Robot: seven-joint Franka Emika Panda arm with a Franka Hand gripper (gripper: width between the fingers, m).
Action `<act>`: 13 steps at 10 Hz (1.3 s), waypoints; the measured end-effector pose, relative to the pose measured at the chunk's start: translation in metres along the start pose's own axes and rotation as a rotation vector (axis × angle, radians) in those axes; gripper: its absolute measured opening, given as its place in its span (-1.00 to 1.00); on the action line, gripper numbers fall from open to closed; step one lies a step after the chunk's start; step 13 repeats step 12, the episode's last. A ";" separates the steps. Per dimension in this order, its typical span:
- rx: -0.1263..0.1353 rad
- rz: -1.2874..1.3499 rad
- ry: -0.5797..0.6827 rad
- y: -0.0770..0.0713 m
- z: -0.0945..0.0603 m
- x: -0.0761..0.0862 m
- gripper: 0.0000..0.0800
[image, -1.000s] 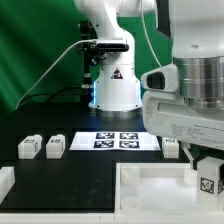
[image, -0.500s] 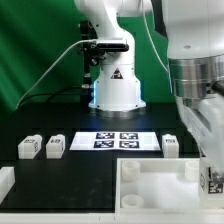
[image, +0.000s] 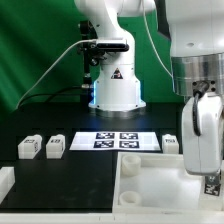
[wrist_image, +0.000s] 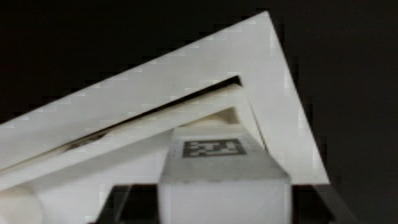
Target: Assemble one leg
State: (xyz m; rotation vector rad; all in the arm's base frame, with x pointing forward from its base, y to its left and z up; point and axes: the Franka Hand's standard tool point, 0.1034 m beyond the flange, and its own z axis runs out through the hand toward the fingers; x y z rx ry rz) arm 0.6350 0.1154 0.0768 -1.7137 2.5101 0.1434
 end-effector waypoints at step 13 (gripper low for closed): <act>0.013 -0.037 -0.017 0.015 -0.014 -0.012 0.62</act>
Offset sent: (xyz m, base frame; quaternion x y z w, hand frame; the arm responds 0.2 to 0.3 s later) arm 0.0000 0.0000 0.0000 0.0000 0.0000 0.0000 1.0000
